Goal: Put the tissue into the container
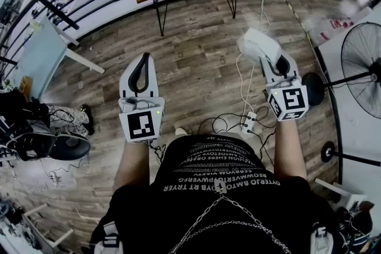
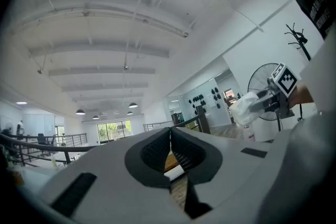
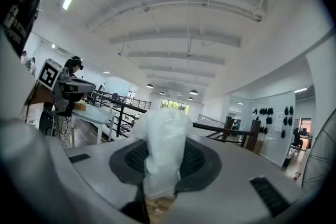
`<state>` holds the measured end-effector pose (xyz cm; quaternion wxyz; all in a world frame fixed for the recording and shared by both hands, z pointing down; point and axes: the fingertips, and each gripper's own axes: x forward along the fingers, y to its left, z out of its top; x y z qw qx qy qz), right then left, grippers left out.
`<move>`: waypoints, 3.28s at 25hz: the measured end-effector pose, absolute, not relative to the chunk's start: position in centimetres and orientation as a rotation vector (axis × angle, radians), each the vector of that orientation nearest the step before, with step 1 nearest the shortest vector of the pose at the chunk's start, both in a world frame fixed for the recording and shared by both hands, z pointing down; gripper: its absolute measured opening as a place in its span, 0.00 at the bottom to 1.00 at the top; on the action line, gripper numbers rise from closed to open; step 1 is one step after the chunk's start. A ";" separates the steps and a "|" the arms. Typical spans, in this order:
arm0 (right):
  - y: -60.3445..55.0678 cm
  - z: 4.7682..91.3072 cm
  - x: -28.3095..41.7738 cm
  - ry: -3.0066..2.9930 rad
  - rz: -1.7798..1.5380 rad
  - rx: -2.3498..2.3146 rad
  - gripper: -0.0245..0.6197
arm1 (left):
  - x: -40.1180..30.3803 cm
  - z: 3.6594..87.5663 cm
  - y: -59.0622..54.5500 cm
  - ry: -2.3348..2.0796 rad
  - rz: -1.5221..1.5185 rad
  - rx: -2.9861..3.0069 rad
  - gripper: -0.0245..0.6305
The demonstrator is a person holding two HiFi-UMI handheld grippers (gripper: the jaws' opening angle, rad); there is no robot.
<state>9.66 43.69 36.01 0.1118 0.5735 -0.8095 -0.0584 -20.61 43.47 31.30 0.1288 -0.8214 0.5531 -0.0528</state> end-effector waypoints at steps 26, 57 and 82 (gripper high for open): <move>43.4 38.5 16.3 -2.499 -0.133 1.634 0.22 | -10.3 36.3 43.3 1.743 -0.084 -2.513 0.08; 19.6 37.3 11.1 -2.402 -0.106 1.692 0.22 | -17.8 37.3 17.9 1.604 -0.208 -2.576 0.08; 6.1 40.6 12.2 -2.470 -0.003 1.604 0.22 | -15.6 39.0 4.9 1.693 -0.245 -2.602 0.08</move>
